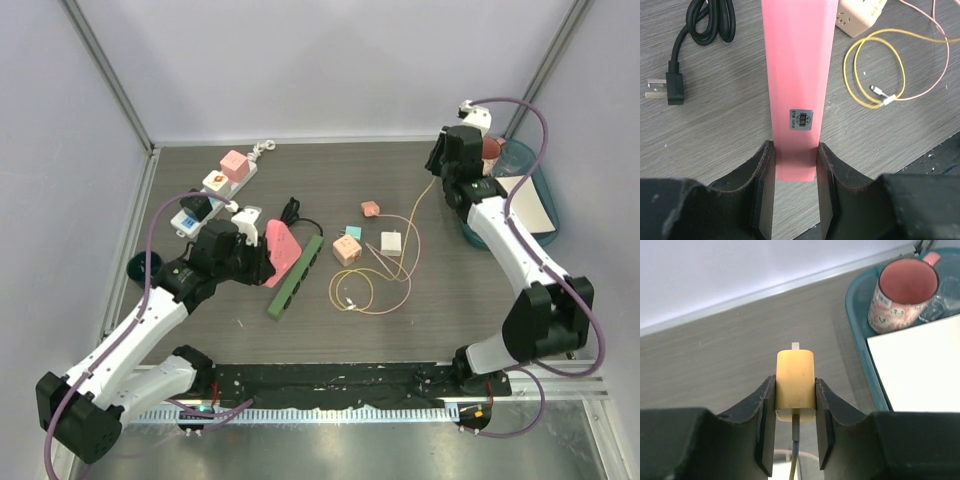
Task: Pull the plug off the socket
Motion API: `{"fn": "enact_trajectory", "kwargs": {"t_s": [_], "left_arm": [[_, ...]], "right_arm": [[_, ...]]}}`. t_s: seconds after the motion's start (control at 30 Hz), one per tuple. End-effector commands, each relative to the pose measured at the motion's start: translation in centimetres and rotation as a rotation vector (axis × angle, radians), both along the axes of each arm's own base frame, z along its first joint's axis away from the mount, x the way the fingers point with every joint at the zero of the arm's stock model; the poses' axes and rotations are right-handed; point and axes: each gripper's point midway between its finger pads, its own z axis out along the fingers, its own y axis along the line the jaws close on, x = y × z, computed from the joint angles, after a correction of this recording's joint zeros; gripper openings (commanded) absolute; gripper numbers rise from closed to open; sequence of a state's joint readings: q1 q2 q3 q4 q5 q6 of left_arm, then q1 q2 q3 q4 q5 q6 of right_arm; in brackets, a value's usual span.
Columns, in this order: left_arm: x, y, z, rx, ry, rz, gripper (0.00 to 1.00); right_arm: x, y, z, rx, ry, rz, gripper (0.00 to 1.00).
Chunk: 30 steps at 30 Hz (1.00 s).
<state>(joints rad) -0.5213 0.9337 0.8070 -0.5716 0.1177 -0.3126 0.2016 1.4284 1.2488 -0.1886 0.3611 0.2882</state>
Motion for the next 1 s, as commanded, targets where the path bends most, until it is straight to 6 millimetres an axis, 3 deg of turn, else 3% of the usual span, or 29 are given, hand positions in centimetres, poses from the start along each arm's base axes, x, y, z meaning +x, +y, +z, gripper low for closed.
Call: {"fn": "enact_trajectory", "kwargs": {"t_s": [0.0, 0.13, 0.23, 0.27, 0.33, 0.37, 0.47, 0.8, 0.83, 0.97], "left_arm": [[0.8, -1.0, 2.3, -0.072, -0.085, -0.016, 0.00], [0.8, -0.8, 2.6, -0.074, -0.098, -0.007, 0.00], [0.9, -0.7, 2.7, -0.078, -0.108, -0.002, 0.00], [0.9, -0.8, 2.8, -0.077, -0.110, -0.005, 0.00], [0.7, -1.0, 2.8, -0.085, -0.106, -0.016, 0.00], [0.7, -1.1, 2.7, -0.088, -0.101, -0.022, 0.00], [0.6, -1.5, 2.9, -0.102, -0.099, -0.038, 0.00], [0.6, -1.3, 3.0, -0.099, -0.110, -0.031, 0.00], [0.7, -1.3, 3.0, -0.098, -0.109, -0.030, 0.00], [0.6, -1.4, 3.0, -0.102, -0.105, -0.034, 0.00]], "right_arm": [[4.9, -1.1, 1.6, 0.005, -0.076, 0.037, 0.02], [7.2, 1.4, -2.4, 0.051, -0.013, 0.167, 0.03], [7.7, 2.0, -5.4, 0.101, 0.041, 0.189, 0.05], [7.6, 2.6, -7.8, 0.126, 0.087, 0.214, 0.07], [8.0, 3.4, -9.2, 0.187, 0.086, 0.257, 0.10], [7.8, 4.2, -11.3, 0.219, 0.124, 0.292, 0.11], [8.3, 4.6, -13.8, 0.258, 0.163, 0.305, 0.14], [8.7, 4.4, -18.4, 0.336, 0.255, 0.287, 0.31], [8.6, 4.4, -18.7, 0.341, 0.265, 0.285, 0.42], [8.5, 4.1, -17.5, 0.348, 0.250, 0.274, 0.60]]}}
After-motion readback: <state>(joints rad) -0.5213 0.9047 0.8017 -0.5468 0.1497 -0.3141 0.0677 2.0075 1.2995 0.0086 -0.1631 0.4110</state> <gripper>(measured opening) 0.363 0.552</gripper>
